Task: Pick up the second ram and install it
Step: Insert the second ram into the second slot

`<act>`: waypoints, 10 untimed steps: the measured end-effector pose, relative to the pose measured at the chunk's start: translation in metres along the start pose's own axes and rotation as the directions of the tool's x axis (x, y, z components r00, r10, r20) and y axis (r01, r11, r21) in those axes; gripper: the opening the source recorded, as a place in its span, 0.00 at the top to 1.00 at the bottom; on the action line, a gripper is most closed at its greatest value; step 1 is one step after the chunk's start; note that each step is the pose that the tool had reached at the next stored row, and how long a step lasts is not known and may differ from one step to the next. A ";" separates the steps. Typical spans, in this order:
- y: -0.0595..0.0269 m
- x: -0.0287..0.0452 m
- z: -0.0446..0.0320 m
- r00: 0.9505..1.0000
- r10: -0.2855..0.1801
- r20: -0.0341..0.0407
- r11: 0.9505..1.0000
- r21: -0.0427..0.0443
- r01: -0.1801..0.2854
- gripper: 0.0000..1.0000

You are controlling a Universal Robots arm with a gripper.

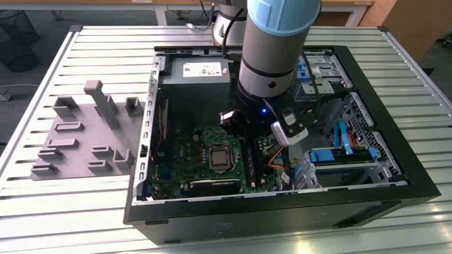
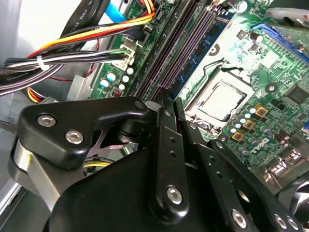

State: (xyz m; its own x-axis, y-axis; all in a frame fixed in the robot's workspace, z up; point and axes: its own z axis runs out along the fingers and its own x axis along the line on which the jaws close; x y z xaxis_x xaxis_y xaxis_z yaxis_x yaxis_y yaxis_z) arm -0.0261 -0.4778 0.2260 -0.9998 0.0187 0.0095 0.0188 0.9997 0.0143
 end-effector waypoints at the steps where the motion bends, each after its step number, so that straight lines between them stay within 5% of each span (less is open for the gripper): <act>1: 0.0000 0.0000 0.0000 1.000 0.000 0.000 1.000 0.000 0.000 0.86; 10: 0.0000 -0.0001 0.0028 1.000 0.000 0.000 1.000 0.000 0.000 0.86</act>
State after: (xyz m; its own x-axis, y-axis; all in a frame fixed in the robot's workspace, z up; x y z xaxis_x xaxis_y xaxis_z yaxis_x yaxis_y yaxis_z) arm -0.0260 -0.4777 0.2232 -0.9998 0.0186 0.0096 0.0187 0.9997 0.0144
